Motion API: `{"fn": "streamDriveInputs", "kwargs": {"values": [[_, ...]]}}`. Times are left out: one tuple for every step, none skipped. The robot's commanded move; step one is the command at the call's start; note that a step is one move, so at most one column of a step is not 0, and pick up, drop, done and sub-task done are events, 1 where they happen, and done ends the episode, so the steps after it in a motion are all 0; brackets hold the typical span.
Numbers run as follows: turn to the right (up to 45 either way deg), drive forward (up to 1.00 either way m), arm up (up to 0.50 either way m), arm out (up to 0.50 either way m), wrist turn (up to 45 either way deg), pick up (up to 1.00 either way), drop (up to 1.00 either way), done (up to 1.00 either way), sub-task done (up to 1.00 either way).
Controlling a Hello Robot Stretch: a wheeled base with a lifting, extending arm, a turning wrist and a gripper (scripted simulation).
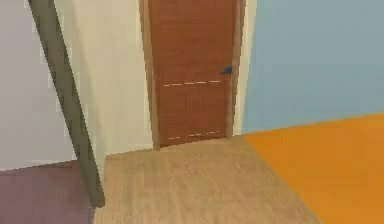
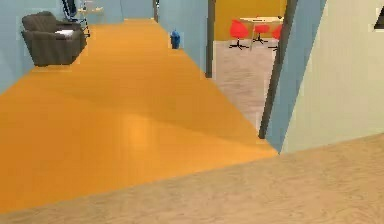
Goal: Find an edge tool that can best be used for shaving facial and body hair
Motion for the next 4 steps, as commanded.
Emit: {"fn": "streamDriveInputs", "kwargs": {"values": [[45.0, 0.00, 0.00, 0.00, 0.0, 0.00, 0.00, 0.00, 0.00], [21.0, 0.00, 0.00, 0.00, 0.0, 0.00, 0.00, 0.00, 0.00], [0.0, 0.20, 0.00, 0.00, 0.0, 0.00, 0.00, 0.00, 0.00], [30.0, 0.00, 0.00, 0.00, 0.0, 0.00, 0.00, 0.00, 0.00]]}}
